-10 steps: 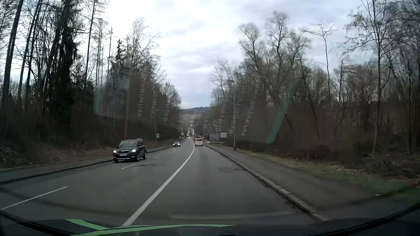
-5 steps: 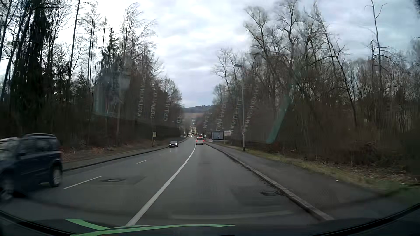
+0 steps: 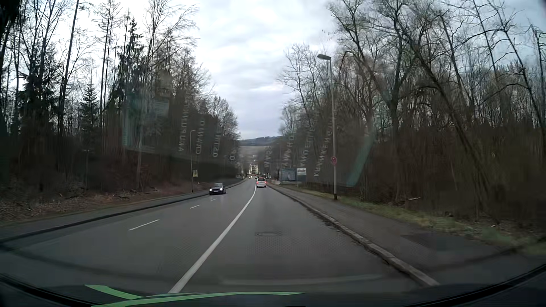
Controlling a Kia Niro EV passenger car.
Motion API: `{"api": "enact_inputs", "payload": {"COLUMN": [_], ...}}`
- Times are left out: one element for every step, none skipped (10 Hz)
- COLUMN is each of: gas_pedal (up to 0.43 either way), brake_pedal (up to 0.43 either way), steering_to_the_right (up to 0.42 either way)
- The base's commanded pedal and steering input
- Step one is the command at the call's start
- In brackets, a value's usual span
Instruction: Follow the waypoints while adhering to traffic rules and regulations
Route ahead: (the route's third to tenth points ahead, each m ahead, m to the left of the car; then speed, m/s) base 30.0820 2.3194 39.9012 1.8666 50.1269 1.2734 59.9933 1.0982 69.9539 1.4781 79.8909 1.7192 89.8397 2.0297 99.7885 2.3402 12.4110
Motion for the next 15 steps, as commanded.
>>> {"api": "enact_inputs", "payload": {"gas_pedal": [0.000,0.000,0.000,0.000,0.000,0.000,0.000,0.000,0.000,0.000,0.000,0.000,0.000,0.000,0.000], "brake_pedal": [0.128,0.128,0.128,0.128,0.128,0.128,0.128,0.122,0.122,0.122,0.122,0.122,0.122,0.122,0.122], "steering_to_the_right": [-0.008,-0.008,-0.008,-0.007,-0.007,-0.007,-0.006,-0.006,-0.004,-0.003,-0.003,-0.003,-0.003,-0.003,-0.003]}}
